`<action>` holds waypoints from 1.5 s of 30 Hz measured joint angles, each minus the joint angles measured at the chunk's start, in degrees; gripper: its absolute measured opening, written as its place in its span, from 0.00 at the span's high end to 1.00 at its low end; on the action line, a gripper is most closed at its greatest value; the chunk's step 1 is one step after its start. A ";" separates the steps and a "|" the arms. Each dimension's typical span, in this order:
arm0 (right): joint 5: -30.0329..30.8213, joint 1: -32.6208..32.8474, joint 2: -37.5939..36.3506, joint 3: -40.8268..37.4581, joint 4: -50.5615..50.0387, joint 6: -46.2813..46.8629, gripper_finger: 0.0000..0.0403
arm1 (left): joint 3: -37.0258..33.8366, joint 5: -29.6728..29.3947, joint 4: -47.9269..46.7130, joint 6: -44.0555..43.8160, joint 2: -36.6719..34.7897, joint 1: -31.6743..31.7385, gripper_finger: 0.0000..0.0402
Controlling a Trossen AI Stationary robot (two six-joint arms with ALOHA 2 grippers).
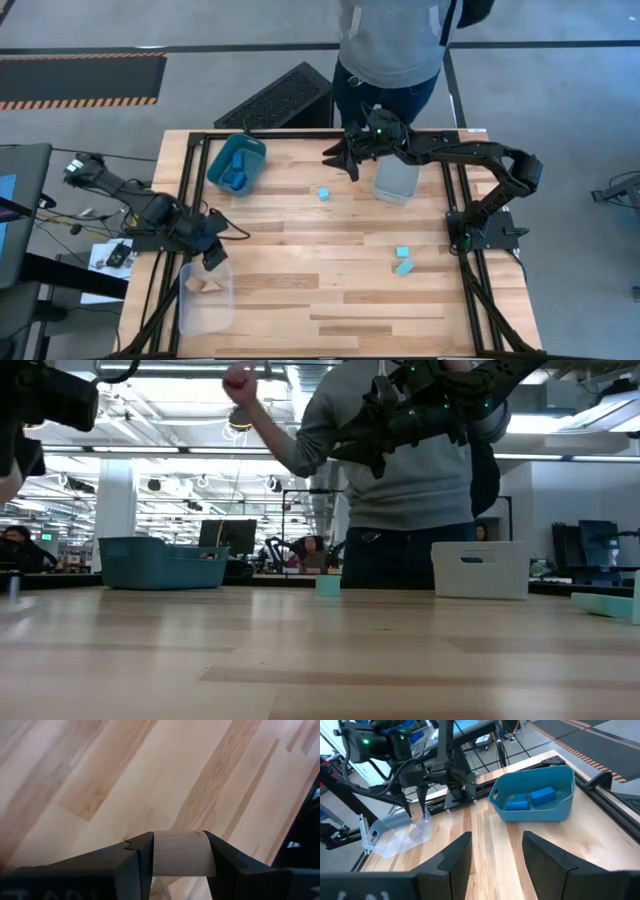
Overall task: Sort & place blocks by color
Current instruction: Put the brown block into the transparent bin
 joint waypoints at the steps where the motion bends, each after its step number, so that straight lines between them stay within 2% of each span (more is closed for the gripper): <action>1: 0.00 -0.02 0.00 0.00 0.00 0.00 0.51 | -0.43 0.00 0.32 -0.80 -0.01 -0.65 0.72; 13: 0.03 -0.04 0.02 0.00 0.00 0.00 0.52 | -2.21 0.71 2.02 -3.74 0.73 -5.67 0.71; 25: 0.17 -0.11 0.02 0.02 0.02 0.00 0.52 | 3.60 -1.37 2.09 -0.44 0.71 -5.65 0.71; 35: 0.32 1.44 0.02 0.03 -0.96 0.87 0.53 | 3.84 6.37 2.03 -1.36 0.71 -11.10 0.71; 45: 1.75 3.95 0.04 0.04 -3.28 -0.44 0.53 | 2.26 7.60 4.23 -7.44 3.81 -19.06 0.72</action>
